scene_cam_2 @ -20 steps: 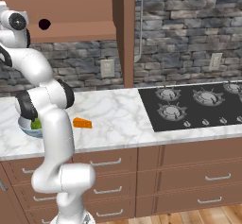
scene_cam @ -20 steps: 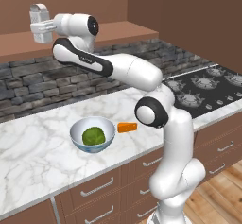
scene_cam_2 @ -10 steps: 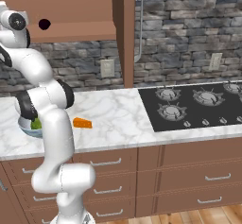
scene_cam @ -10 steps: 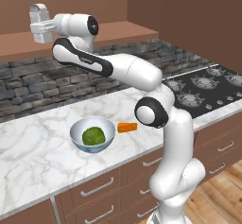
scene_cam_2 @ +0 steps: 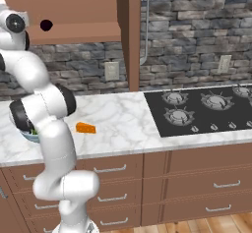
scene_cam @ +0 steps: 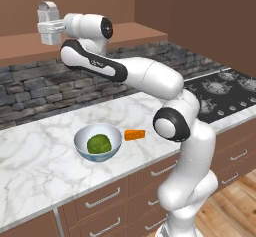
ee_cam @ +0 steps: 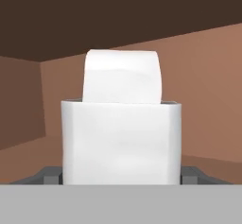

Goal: Pick the cheese from the fridge and the cheese grater from the cabinet and place them next to the salad bowl.

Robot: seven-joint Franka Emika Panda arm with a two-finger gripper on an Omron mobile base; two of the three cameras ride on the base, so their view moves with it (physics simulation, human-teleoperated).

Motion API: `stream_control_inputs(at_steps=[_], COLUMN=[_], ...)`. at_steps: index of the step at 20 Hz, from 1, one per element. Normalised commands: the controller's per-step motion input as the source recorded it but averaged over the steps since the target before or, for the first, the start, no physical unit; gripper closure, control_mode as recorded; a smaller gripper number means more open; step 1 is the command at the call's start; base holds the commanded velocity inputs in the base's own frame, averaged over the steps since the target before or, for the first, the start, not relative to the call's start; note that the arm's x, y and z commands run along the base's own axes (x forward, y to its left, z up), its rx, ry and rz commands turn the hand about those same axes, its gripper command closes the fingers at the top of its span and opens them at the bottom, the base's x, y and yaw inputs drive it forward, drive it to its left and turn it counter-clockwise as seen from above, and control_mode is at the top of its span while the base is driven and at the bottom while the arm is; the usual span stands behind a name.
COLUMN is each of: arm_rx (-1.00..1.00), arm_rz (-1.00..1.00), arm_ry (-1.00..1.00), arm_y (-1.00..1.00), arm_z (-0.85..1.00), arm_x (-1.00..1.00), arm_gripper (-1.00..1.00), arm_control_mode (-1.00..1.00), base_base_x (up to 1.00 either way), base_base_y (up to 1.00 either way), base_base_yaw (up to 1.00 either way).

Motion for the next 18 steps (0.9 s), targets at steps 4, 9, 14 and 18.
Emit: stream_control_inputs(at_steps=[4,9,14,18], arm_rx=[0.02,0.0,0.0,0.0], arm_rz=[0.0,0.03,0.0,0.02], arm_ry=[0.06,0.0,0.01,0.02], arm_y=[-0.35,-0.37,-0.06,-0.07], arm_z=[0.09,0.34,0.01,0.13], arm_x=[-0.28,-0.31,-0.1,-0.5], arm_gripper=[1.0,1.0,1.0,1.0], arm_control_mode=[-1.0,-1.0,-1.0,-1.0], base_base_x=[0.0,0.0,0.0,0.0], base_base_y=[0.0,0.0,0.0,0.0], base_base_yaw=[0.0,0.0,0.0,0.0])
